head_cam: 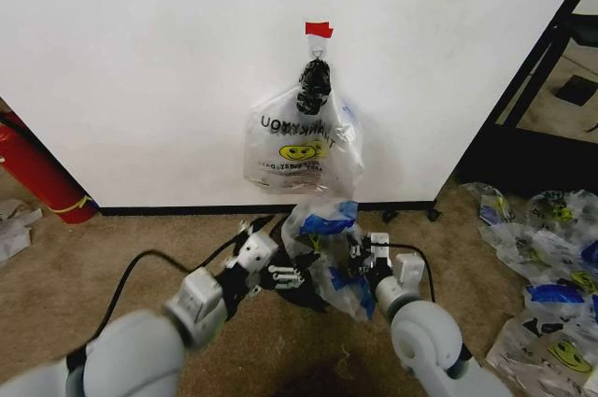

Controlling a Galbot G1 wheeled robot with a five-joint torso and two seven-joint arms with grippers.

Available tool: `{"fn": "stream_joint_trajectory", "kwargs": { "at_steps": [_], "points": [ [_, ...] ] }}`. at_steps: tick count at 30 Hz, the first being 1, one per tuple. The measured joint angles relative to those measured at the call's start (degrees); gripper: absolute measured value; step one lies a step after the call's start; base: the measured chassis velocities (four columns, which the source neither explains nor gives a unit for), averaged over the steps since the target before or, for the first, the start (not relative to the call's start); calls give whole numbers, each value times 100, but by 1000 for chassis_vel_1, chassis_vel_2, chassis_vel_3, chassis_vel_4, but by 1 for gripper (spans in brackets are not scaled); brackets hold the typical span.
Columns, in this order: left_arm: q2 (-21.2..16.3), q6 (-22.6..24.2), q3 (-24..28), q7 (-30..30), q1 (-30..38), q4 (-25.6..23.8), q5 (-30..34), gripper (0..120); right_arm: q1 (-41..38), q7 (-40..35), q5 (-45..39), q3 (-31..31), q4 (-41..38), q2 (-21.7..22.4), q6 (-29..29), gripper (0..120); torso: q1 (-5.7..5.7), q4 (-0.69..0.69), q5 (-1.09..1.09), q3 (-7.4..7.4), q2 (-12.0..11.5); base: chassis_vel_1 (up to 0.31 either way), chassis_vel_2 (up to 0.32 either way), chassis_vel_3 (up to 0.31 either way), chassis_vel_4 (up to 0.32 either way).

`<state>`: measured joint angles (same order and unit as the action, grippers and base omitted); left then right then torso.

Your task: Pick up the garbage bag from the wall and place it over the trash bin.

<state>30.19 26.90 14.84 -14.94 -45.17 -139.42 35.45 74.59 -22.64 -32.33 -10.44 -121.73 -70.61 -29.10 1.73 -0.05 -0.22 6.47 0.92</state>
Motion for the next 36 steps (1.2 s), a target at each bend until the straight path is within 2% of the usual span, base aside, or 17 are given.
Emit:
{"fn": "stream_joint_trajectory", "kwargs": {
  "at_steps": [3, 5, 7, 11, 16, 22, 26, 30, 34, 36],
  "points": [
    [153, 150, 760, -53, 738, 241, 206, 100, 84, 7, 67, -51, -32, 1, 0, 1, 0, -1, -2, 0, 0, 0, 0, 0, 0],
    [333, 372, 1285, -215, 1327, 451, 598, 100, 170, 2, 125, -121, -51, 13, 6, 1, 0, -1, 1, 0, 0, 0, 0, 0, 0],
    [454, 429, 1535, -288, 1653, 619, 701, 100, 237, 17, 129, -171, -96, 29, 11, 1, 0, 0, -2, 0, 0, 0, 0, 0, 0],
    [668, 364, 1817, -303, 2007, 892, 767, 100, 297, 29, 129, -211, -130, 40, 16, 1, 0, 0, 1, 0, 0, 0, 0, 0, 0],
    [911, 252, 2044, -296, 2121, 1172, 737, 100, 329, 32, 131, -241, -151, 45, 19, 1, 0, 0, -1, 1, 0, 0, 0, 0, 0],
    [1090, 199, 2219, -207, 2191, 1414, 578, 91, 354, 36, 65, -307, -195, 102, 18, 1, 0, 0, 0, 0, 0, 0, 0, 0, 0],
    [1212, 86, 2238, -165, 2106, 1723, 432, 72, 382, 15, 2, -305, -224, 120, 17, 1, 0, 0, -1, 0, 0, 0, 0, 0, 0],
    [1222, 17, 2227, -166, 2016, 1759, 382, 61, 393, 16, 4, -282, -232, 124, 16, 1, 0, 0, -1, 0, 0, 0, 0, 0, 0],
    [1201, -117, 2177, -194, 1887, 1755, 264, 43, 392, 19, 27, -268, -214, 115, 16, 1, 0, 0, 0, 0, 0, 0, 0, 0, 0],
    [1199, -156, 2164, -211, 1864, 1757, 250, 39, 396, 20, 33, -264, -211, 111, 16, 1, 0, 1, -1, 0, 0, 0, 0, 0, 0]
  ]
}}
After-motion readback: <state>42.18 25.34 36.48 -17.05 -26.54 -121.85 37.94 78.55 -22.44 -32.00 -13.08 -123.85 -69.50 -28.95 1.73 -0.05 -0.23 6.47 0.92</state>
